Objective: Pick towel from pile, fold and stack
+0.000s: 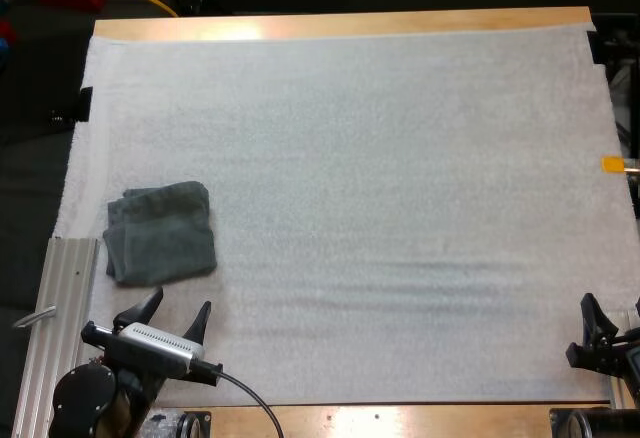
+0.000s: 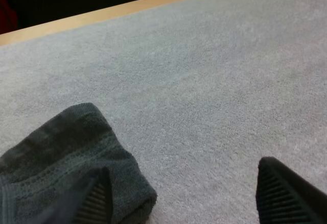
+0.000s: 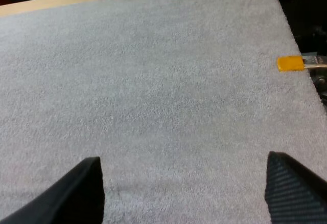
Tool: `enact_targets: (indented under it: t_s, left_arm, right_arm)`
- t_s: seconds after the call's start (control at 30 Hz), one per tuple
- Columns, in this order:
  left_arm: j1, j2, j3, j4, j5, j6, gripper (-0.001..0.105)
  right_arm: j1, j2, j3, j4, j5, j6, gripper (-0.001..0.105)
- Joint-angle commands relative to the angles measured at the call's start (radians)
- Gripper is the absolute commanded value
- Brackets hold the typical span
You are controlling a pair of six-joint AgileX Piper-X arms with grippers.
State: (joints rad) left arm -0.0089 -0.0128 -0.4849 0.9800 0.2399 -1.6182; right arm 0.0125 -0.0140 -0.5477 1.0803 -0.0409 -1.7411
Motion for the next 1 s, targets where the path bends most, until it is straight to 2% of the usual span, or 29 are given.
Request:
enact_targets:
  t_s: [0.0,0.37,0.97]
  left_arm:
    - [0.001,-0.139,-0.005,-0.013,0.001,-0.006,0.058]
    - [-0.075,-0.139,-0.005,-0.013,0.001,-0.006,0.058]
    - [-0.075,-0.139,-0.005,-0.013,0.001,-0.006,0.058]
  right_arm:
    - [-0.01,-0.038,-0.001,-0.008,0.0,-0.004,0.065]
    - [-0.021,-0.038,-0.001,-0.008,0.0,-0.004,0.065]
    - [-0.021,-0.038,-0.001,-0.008,0.0,-0.004,0.065]
